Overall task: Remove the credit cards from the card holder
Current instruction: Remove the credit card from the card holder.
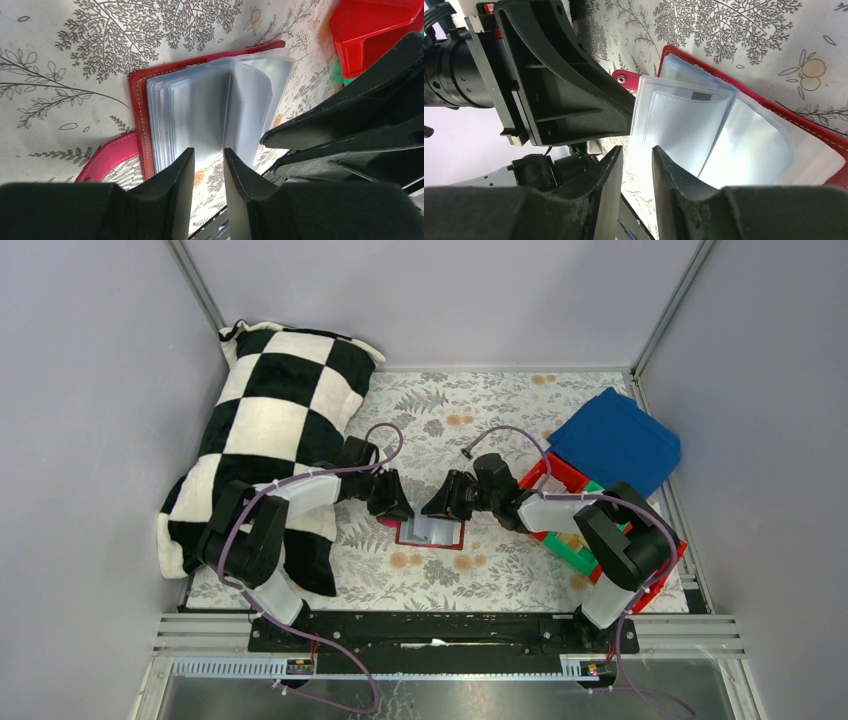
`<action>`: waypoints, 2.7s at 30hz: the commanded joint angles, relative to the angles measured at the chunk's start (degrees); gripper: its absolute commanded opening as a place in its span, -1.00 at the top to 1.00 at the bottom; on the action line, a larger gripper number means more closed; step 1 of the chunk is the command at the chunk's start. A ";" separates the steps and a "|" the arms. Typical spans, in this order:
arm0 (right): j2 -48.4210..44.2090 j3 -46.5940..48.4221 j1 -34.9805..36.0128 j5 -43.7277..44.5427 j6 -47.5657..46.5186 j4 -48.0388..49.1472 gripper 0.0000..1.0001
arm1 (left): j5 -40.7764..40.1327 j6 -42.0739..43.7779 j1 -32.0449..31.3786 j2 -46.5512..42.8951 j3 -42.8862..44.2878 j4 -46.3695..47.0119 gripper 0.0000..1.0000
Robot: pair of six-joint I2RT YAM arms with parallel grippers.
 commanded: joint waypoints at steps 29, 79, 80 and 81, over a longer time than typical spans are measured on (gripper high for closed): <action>-10.28 -4.23 0.05 12.51 -5.84 -11.52 0.30 | -2.17 0.10 -3.35 -2.02 1.51 1.96 0.24; -17.45 -7.07 -5.14 13.58 -7.70 -17.55 0.25 | -17.76 -1.11 -8.92 -5.51 2.37 -0.47 -0.03; -17.44 -7.06 -5.15 13.66 -7.71 -17.63 0.26 | -17.47 -1.10 -8.92 -5.09 2.26 -0.39 -0.03; -17.56 -7.09 -5.13 13.67 -7.73 -17.72 0.25 | -17.19 -1.17 -8.92 -4.69 2.30 -0.20 -0.03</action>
